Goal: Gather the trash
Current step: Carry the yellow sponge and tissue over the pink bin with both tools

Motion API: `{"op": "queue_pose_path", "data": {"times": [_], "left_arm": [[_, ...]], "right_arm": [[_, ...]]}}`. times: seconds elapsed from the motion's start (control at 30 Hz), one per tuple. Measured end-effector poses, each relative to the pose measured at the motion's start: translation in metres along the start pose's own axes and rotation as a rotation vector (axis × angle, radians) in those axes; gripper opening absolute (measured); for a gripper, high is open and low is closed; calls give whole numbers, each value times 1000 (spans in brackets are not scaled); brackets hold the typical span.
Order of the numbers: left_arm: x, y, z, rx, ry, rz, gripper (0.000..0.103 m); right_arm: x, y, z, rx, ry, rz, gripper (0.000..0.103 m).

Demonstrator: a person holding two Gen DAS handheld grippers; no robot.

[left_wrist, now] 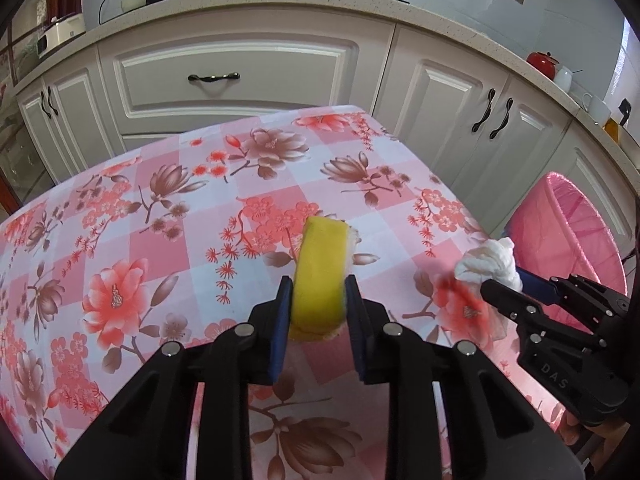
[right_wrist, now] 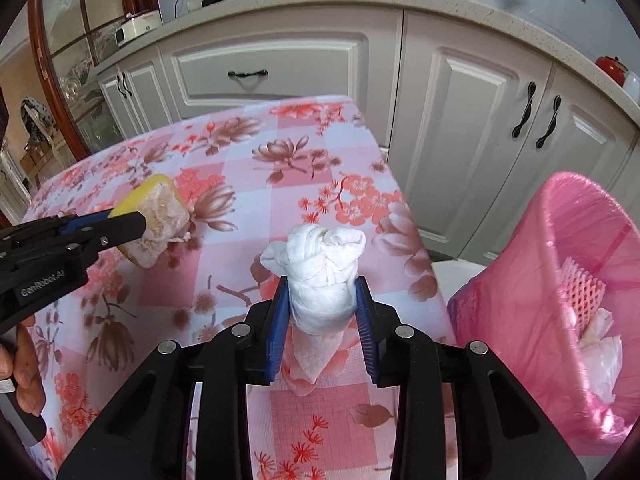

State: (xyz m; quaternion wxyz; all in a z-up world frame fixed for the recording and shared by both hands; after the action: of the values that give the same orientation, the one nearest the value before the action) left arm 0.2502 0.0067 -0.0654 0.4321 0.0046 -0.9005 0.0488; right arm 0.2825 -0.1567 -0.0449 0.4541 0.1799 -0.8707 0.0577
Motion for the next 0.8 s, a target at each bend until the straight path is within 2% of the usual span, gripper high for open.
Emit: {"op": "queue_pose_path", "data": {"times": [0.23,0.43,0.8], "left_arm": [[20,-11,-11,-13,-39,-1,25],[40,-35,-25,-53,-86,19,25],[57,-107,-50,-142,-141,122,25]], "right_arm": [[33,-9,-12,-12,-71,-10,31],[61,-28,-20,-29,-127,5,31],[103,-87,-25,-96,-201,72,31]]}}
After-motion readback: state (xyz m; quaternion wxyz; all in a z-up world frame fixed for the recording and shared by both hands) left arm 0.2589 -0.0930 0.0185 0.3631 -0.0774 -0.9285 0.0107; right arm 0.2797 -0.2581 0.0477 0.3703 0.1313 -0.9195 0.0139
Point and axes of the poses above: each gripper's, at about its wrist camera, not at the fingertips, and x roughly against the way its jaws point, y to its left, z to its underside, the point moved 2 cm from there along -x, roughly the way its jaws point, and after that the axes turned 3 degrees about -x, right-handed, at the moved point
